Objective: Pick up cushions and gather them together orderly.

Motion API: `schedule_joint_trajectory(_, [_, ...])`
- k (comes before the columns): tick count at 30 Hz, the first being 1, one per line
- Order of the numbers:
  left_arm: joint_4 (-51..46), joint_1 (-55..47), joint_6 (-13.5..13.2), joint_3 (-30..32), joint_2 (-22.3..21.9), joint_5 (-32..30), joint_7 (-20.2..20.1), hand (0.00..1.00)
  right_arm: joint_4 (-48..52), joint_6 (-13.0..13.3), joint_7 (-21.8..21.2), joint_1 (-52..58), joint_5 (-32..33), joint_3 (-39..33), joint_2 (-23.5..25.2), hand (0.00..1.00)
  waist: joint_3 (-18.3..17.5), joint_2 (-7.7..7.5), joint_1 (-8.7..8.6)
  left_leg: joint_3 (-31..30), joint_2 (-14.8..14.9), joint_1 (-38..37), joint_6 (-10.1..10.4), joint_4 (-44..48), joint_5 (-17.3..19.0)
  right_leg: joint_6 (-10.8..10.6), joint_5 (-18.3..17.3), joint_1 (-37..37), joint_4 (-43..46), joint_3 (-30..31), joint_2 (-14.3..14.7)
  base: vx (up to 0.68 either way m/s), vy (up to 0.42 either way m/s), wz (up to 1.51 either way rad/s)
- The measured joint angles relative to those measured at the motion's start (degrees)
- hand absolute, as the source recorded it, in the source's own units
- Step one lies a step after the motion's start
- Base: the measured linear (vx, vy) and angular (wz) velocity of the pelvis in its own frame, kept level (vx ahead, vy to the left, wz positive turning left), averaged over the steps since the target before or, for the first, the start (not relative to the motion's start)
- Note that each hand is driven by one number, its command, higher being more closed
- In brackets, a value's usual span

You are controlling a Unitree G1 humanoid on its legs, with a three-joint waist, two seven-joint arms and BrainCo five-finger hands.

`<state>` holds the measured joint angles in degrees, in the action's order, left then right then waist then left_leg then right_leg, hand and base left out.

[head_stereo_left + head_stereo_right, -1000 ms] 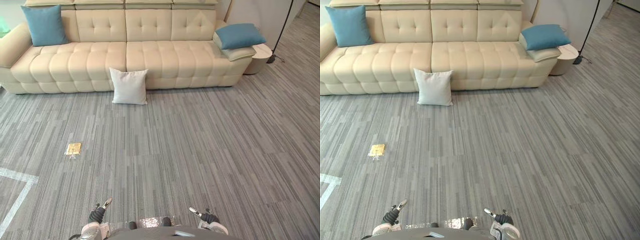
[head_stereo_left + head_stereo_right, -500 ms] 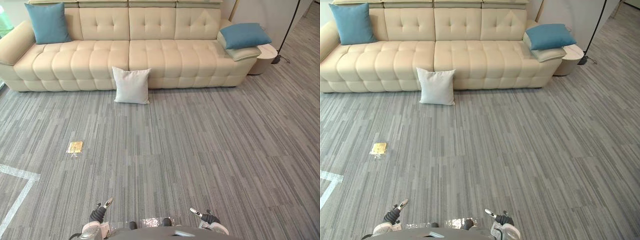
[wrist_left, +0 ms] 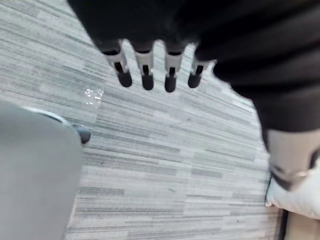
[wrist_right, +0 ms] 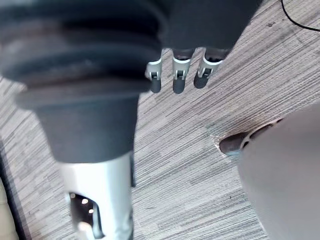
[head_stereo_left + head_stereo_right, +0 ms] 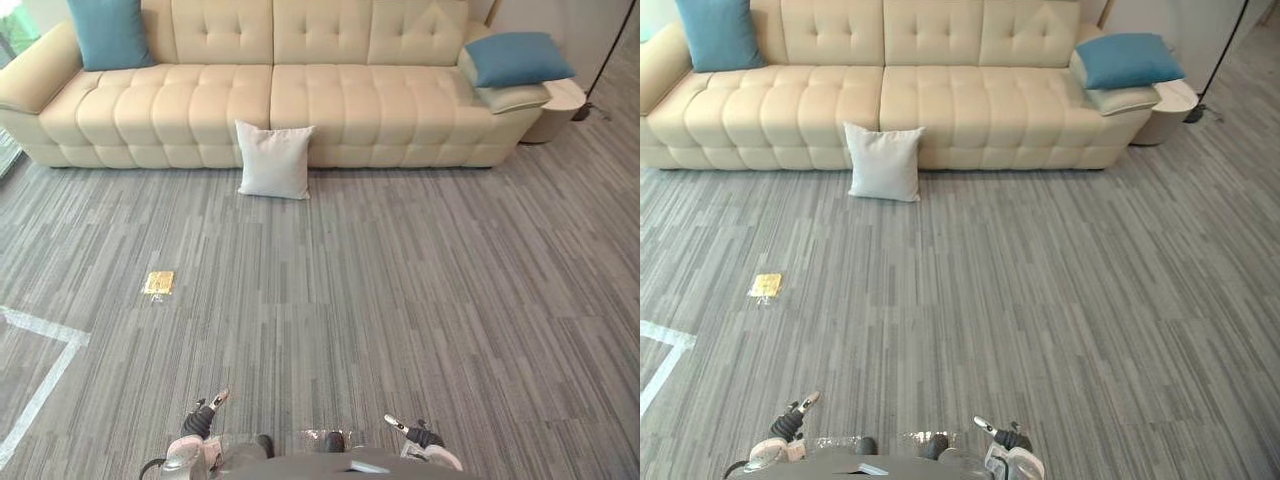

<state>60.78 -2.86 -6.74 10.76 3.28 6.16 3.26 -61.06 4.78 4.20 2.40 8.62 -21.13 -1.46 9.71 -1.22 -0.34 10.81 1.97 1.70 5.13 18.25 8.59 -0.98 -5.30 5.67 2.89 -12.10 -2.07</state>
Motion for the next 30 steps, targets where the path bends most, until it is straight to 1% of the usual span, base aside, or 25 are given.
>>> schedule_joint_trajectory(1, [-1.45, 0.0, -0.09, 0.15, -0.11, 0.5, -0.14, 0.0, 0.5, -0.03, 0.01, 0.17, -0.01, -0.12, -0.08, 0.0, 0.82, -0.64, 0.5, 1.76, 0.63, 4.58, 0.34, 9.17, 1.25, 0.39, -2.03, 0.26, 1.66, -0.32, -1.44, 0.11, 0.04, 0.19])
schedule_joint_trajectory(2, [-1.57, 0.0, -0.14, 0.19, -0.24, 0.52, -0.27, 0.0, 0.57, -0.05, 0.0, 0.31, -0.04, -0.08, -0.19, 0.0, 0.96, -0.5, 0.77, 2.39, 1.2, 5.84, -0.2, 11.07, 2.52, 0.41, -2.55, 0.38, 2.08, -0.37, -1.73, 0.08, 0.039, 0.11])
schedule_joint_trajectory(4, [-1.61, 0.12, -0.23, 0.2, -0.74, 1.17, -0.39, 0.0, 0.56, -0.07, 0.02, 0.22, -0.03, -0.06, -1.13, 0.0, 1.14, 0.74, 0.79, 3.38, 2.93, 9.14, -1.06, 11.79, 5.04, -0.25, -3.92, 0.71, 2.95, -0.38, -2.59, 0.13, 0.089, 0.04])
schedule_joint_trajectory(5, [-1.61, 0.19, -0.23, 0.21, -0.88, 1.63, -0.42, 0.0, 0.54, -0.1, 0.02, 0.12, -0.03, -0.06, -1.34, 0.0, 1.19, 0.84, 0.77, 3.25, 2.91, 10.09, -1.08, 10.9, 5.04, -0.6, -4.17, 1.01, 2.9, -0.38, -3.18, 0.26, 0.207, 0.05])
schedule_joint_trajectory(6, [-1.71, 0.23, -0.6, 0.22, -1.08, 2.64, -0.46, 0.0, 0.52, -0.11, 0.05, 0.2, 0.01, -0.09, -1.44, 0.0, 1.25, 0.66, 0.97, 3.14, 2.3, 11.68, -1.28, 6.66, 4.16, -1.3, -4.58, 1.98, 2.61, -0.54, -5.02, 0.33, 0.26, 0.02])
schedule_joint_trajectory(8, [-2.02, 0.22, -0.76, 0.22, -1.21, 2.71, -0.36, 0.0, 0.53, -0.11, 0.07, 0.44, -0.01, -0.15, -1.52, 0.0, 1.33, 0.83, 1.24, 1.81, 1.35, 12.45, -0.55, -5.83, -1.61, -3.37, -5.44, 4.1, 1.0, -0.69, -7.05, 0.34, 0.292, -0.07])
schedule_joint_trajectory(9, [-2.31, 0.19, -0.75, 0.41, -1.41, 2.76, -0.34, 0.0, 0.87, -0.11, 0.1, 0.47, -0.04, 0.32, -1.5, 0.0, 1.32, 1.1, 1.52, 1.02, 1.88, 13.16, -0.32, -9.97, -6.92, -5.03, -6.53, 5.21, 0.14, -0.12, -7.47, 0.27, 0.278, -0.18])
schedule_joint_trajectory(10, [-2.54, 0.2, -0.75, 0.4, -1.46, 2.78, -0.33, 0.0, 1.24, -0.12, 0.1, 0.72, -0.05, 0.7, -1.28, 0.0, 1.17, 0.87, 2.11, 1.33, 1.56, 13.32, -1.13, -9.21, -9.79, -5.38, -7.0, 5.53, -0.1, 0.32, -7.85, 0.38, 0.323, -0.32])
schedule_joint_trajectory(11, [-3.83, 0.36, -0.89, 0.41, -1.46, 2.92, -0.28, 0.0, 1.2, -0.15, 0.1, 0.6, -0.08, 0.92, -0.43, 0.0, 0.77, -0.21, 3.14, 2.2, 0.42, 14.3, -3.53, -6.55, -9.68, -4.12, -7.81, 5.36, -0.55, 1.6, -9.08, 0.44, 0.254, -0.23])
schedule_joint_trajectory(12, [-3.98, 0.98, -1.14, 0.7, -1.05, 3.27, -0.3, 0.0, 1.21, -0.09, 0.03, -0.42, -0.11, 0.64, 1.15, 0.0, 0.74, -1.43, 3.14, 2.23, 0.02, 17.0, -4.67, -2.32, -6.46, -2.43, -6.4, 4.41, -0.23, 2.75, -9.48, 0.52, 0.275, -0.14])
schedule_joint_trajectory(13, [-3.99, 1.21, -1.17, 1.13, -0.97, 3.51, -0.33, 0.0, 1.21, -0.09, 0.02, -0.66, -0.12, 0.61, 1.75, 0.0, 0.79, -1.83, 3.13, 2.17, -0.21, 17.77, -5.13, -0.66, -5.61, -2.66, -5.59, 4.0, -0.07, 3.25, -9.78, 0.43, 0.231, 0.08])
schedule_joint_trajectory(15, [-3.92, 1.18, -1.14, 3.86, -0.58, 4.76, -0.38, 0.0, 1.01, -0.18, 0.0, -0.71, -1.51, 0.11, 2.12, 0.0, 0.22, -3.73, 3.34, 3.98, -1.59, 17.54, -7.56, 2.79, -2.44, -4.67, -2.99, 4.68, 0.16, 5.9, -12.11, 0.42, 0.252, -0.1])
schedule_joint_trajectory(16, [-3.82, 1.05, -0.98, 4.47, -0.49, 4.94, -0.38, 0.0, 1.13, -0.1, -0.04, -0.82, -2.13, 0.09, 2.16, 0.0, -0.02, -4.02, 3.62, 4.97, -1.97, 16.64, -8.14, 3.83, -0.13, -5.71, -1.75, 4.29, 1.88, 7.04, -13.01, 0.49, 0.268, -0.4])
schedule_joint_trajectory(18, [-3.68, 0.63, -0.58, 4.26, -0.31, 4.93, -0.35, 0.0, 1.54, -0.04, -0.21, -1.03, -2.38, 0.08, 2.1, 0.0, -0.13, -3.85, 3.5, 6.41, -2.44, 13.91, -8.74, 4.51, 3.84, -6.46, -1.48, 0.45, 12.44, 9.78, -14.4, 0.42, 0.229, -0.44])
schedule_joint_trajectory(19, [-3.69, 0.42, -0.57, 3.99, -0.28, 4.94, -0.37, 0.0, 1.58, -0.04, -0.27, -1.04, -2.38, 0.08, 2.09, 0.0, -0.18, -3.81, 3.46, 6.81, -2.53, 13.07, -8.96, 4.4, 4.67, -6.93, -1.2, -1.8, 17.43, 10.59, -14.73, 0.37, 0.2, -0.39])
schedule_joint_trajectory(20, [-3.7, 0.09, -0.52, 3.12, 0.0, 4.95, -0.36, 0.0, 1.46, -0.17, -0.32, -0.85, -2.37, 0.17, 2.19, 0.0, -0.16, -3.77, 3.28, 7.65, -2.68, 10.74, -9.46, 3.58, 6.14, -8.01, 0.75, -7.18, 29.17, 12.42, -15.31, 0.35, 0.173, -0.34])
schedule_joint_trajectory(21, [-3.67, -0.37, -0.35, 2.28, 0.2, 4.94, -0.36, 0.0, 1.58, -0.16, -0.34, -0.86, -2.38, 0.24, 1.83, 0.0, -0.09, -3.71, 2.86, 8.07, -3.05, 7.54, -9.83, 2.55, 7.42, -8.23, 1.81, -12.93, 42.98, 13.52, -15.34, 0.35, 0.157, -0.28])
schedule_joint_trajectory(22, [-3.71, -0.65, -0.17, 2.13, 0.22, 4.95, -0.36, 0.0, 1.75, -0.12, -0.41, -0.91, -2.22, 0.24, 1.77, 0.0, 0.06, -3.48, 2.54, 8.07, -3.29, 5.48, -10.0, 1.93, 7.73, -7.71, 1.41, -15.19, 49.1, 13.09, -15.25, 0.37, 0.125, -0.22])
schedule_joint_trajectory(23, [-3.7, -1.26, -0.07, 2.16, 0.07, 4.97, -0.18, 0.0, 2.26, -0.01, -0.37, -1.07, -2.3, 0.67, 1.2, 0.0, 0.36, -3.01, 2.05, 8.07, -3.62, 0.92, -10.28, -0.58, 7.92, -5.83, -0.67, -18.27, 56.96, 11.7, -14.46, 0.38, 0.102, -0.21])
schedule_joint_trajectory(25, [-3.71, -1.7, -0.06, 2.3, -0.41, 5.01, 0.05, 0.0, 4.13, 0.05, -0.37, -0.97, -2.33, 2.26, 0.8, 0.0, 1.07, -1.5, 1.59, 8.03, -3.26, -7.16, -10.28, -5.64, 7.92, -3.43, -5.97, -23.45, 62.1, 7.49, -11.06, 0.38, 0.061, -0.19])
schedule_joint_trajectory(26, [-3.68, -1.63, -0.08, 2.36, -0.47, 5.0, 0.05, 0.0, 4.44, 0.12, -0.43, -1.08, -2.32, 2.69, 0.76, 0.0, 1.18, -1.36, 1.52, 8.05, -3.1, -8.5, -10.27, -6.47, 7.91, -2.78, -7.25, -24.48, 61.19, 6.37, -10.29, 0.33, -0.018, -0.01])
schedule_joint_trajectory(27, [-3.65, -1.33, -0.08, 2.64, -0.88, 5.0, 0.03, 0.0, 5.33, 0.13, -0.44, -1.17, -2.3, 2.85, 0.82, 0.0, 1.2, -1.37, 1.1, 8.07, -2.72, -10.91, -10.27, -7.61, 7.91, -1.25, -9.65, -26.63, 57.39, 3.84, -8.81, 0.35, -0.064, 0.13])
schedule_joint_trajectory(28, [-3.66, -1.09, -0.11, 2.74, -1.58, 4.97, 0.02, 0.0, 6.17, 0.14, -0.45, -1.06, -2.29, 2.89, 0.83, 0.0, 1.27, -1.24, 0.94, 7.97, -2.28, -12.57, -10.27, -8.15, 7.91, -0.71, -10.78, -28.83, 51.66, 1.99, -7.31, 0.36, -0.086, 0.19])
schedule_joint_trajectory(29, [-3.66, -1.08, -0.14, 2.73, -2.09, 4.97, 0.0, 0.0, 6.22, 0.18, -0.48, -1.09, -2.23, 2.89, 0.86, 0.0, 1.28, -1.1, 0.75, 7.83, -1.96, -13.48, -10.27, -8.57, 7.91, -0.54, -10.77, -30.21, 47.07, 1.36, -6.15, 0.39, -0.119, 0.32])
schedule_joint_trajectory(30, [-3.58, -0.94, -0.19, 2.65, -2.29, 4.88, 0.0, 0.0, 6.67, 0.43, -0.5, -1.29, -2.18, 2.95, 0.98, 0.0, 1.34, -0.9, 0.23, 6.88, -1.29, -14.95, -10.27, -9.59, 7.91, -0.16, -8.62, -31.84, 36.97, 0.87, -4.18, 0.43, -0.163, 0.55])
